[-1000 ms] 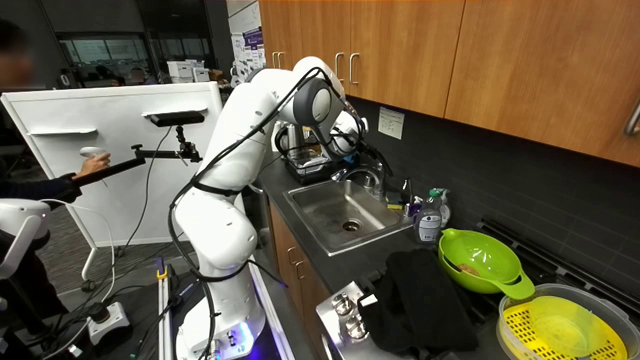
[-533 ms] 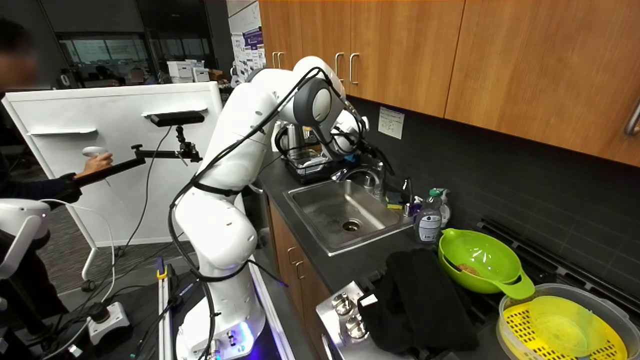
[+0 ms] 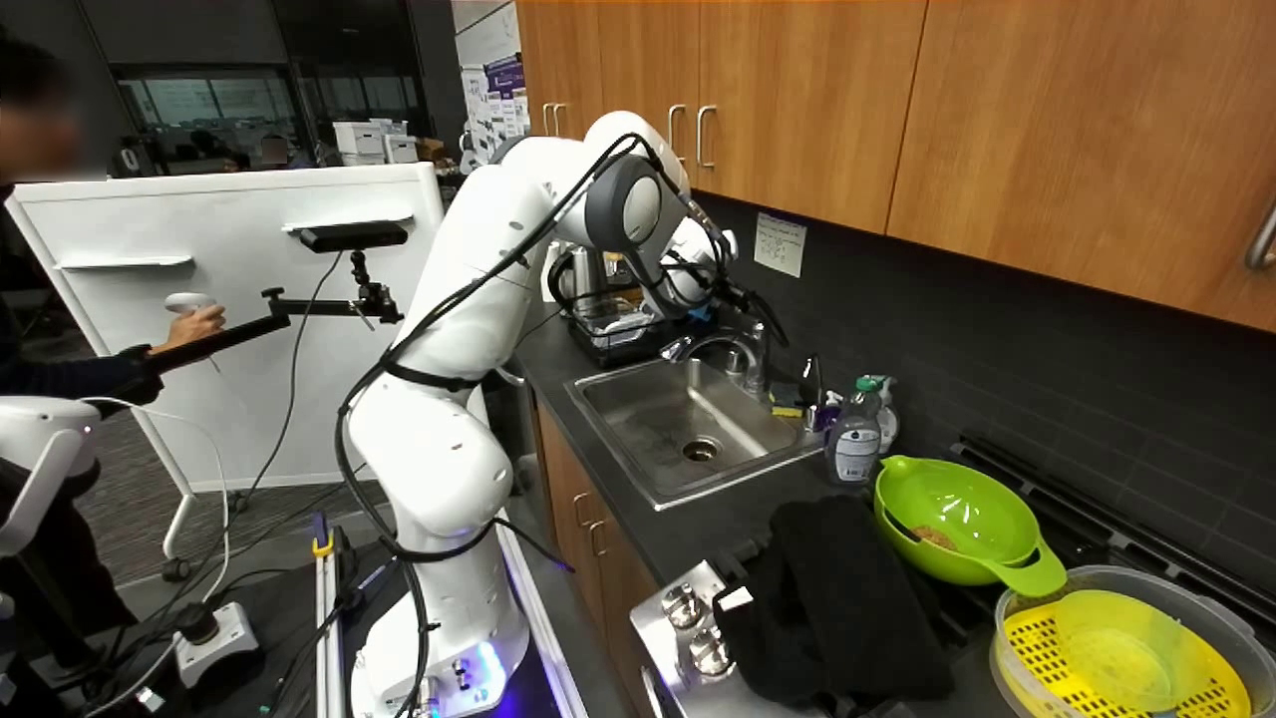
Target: Lift the faucet handle upwards and then push it downwards
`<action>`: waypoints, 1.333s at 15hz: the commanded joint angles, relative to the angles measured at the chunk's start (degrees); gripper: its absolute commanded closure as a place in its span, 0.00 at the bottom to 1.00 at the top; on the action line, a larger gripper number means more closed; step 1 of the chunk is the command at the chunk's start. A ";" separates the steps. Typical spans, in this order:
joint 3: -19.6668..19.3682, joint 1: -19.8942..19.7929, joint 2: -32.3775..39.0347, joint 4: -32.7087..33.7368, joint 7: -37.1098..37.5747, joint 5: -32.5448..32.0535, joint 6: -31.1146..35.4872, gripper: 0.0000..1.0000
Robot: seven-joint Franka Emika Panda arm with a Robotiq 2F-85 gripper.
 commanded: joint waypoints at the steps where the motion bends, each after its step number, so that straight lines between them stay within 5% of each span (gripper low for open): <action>1: 0.36 -0.09 0.30 0.78 -1.37 0.62 -0.40 0.93; 20: -2.25 -0.79 -0.08 0.38 -1.27 -1.18 -0.60 0.93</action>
